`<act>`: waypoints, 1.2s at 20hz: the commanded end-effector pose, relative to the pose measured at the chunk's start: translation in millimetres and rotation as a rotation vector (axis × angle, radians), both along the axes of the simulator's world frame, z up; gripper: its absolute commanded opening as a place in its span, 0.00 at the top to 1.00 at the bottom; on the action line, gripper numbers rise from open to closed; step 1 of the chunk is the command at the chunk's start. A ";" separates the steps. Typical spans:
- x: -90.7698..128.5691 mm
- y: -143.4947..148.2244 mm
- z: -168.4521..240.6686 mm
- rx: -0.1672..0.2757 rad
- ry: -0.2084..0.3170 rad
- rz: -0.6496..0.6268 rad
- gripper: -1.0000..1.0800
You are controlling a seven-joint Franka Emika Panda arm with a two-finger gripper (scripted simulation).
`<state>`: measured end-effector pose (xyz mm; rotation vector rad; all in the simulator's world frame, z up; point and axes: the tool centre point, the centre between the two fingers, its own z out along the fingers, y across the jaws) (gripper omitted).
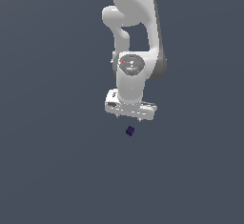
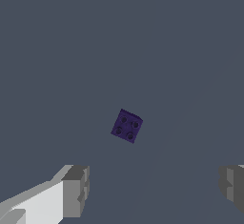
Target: Pick up the object and move it to a goal position.
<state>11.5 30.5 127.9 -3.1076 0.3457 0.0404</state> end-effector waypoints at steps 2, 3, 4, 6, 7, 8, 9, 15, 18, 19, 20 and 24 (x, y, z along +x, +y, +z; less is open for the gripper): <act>3.7 2.9 -12.4 -0.004 -0.003 -0.092 0.04; 4.7 3.7 -15.9 -0.005 -0.004 -0.118 0.04; 5.7 4.4 -19.5 -0.007 -0.005 -0.145 0.04; 7.5 5.9 -26.4 -0.009 -0.008 -0.196 0.04; 8.4 6.6 -29.5 -0.010 -0.009 -0.219 0.04; 9.1 7.2 -32.5 -0.012 -0.010 -0.241 0.04; 9.8 7.7 -35.3 -0.013 -0.011 -0.262 0.04; 12.9 10.3 -48.4 -0.019 -0.017 -0.358 0.04; 13.8 11.0 -52.5 -0.021 -0.019 -0.388 0.04; 14.0 11.2 -53.5 -0.021 -0.019 -0.396 0.04; 14.2 11.3 -54.3 -0.021 -0.019 -0.402 0.04; 14.5 11.6 -55.8 -0.022 -0.020 -0.412 0.04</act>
